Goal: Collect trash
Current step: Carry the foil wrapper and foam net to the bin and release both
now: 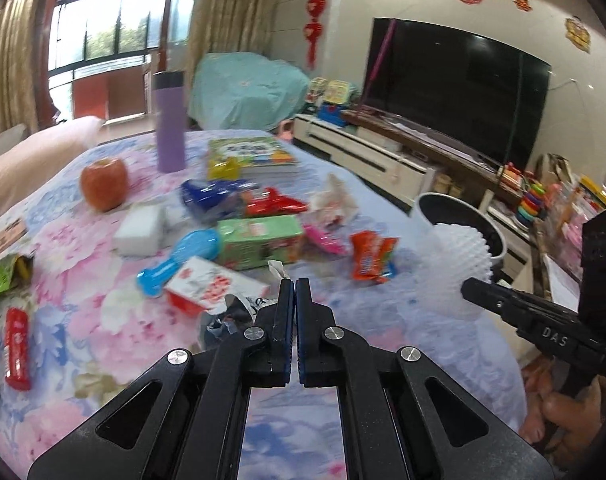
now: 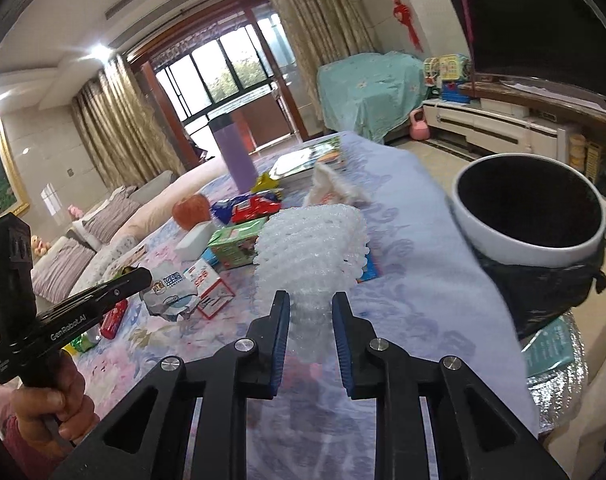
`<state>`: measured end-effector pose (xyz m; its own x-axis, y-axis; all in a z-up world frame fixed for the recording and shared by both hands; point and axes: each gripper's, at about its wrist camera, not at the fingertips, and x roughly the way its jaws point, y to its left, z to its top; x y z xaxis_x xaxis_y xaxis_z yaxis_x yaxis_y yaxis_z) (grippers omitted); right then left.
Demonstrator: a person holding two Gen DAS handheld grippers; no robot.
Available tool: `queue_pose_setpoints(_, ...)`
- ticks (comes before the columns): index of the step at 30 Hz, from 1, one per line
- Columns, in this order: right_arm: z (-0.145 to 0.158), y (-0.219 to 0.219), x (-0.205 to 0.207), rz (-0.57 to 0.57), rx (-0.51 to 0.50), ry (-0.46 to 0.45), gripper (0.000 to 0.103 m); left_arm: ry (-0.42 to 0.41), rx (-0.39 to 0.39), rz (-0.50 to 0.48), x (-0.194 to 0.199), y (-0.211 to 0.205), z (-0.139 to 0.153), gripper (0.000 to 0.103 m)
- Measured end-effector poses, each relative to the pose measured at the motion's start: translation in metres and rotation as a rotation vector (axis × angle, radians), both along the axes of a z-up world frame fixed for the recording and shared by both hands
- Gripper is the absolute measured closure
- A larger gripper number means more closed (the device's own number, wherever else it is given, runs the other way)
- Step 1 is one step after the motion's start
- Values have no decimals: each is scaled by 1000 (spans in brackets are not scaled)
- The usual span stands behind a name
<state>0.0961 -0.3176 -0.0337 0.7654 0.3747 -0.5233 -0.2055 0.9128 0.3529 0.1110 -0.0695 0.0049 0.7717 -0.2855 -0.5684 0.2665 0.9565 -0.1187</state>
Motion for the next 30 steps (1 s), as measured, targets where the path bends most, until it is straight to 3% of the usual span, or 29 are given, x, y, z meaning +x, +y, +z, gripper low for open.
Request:
queue_pose_setpoints(16,5,-68,-4,-139,3,4,81,3,-3,-187,19,-94,6,102)
queue_pose_setpoints(30,9,-123,9,-240,-10,7,81,2,-18,-295,51,-161,15,102)
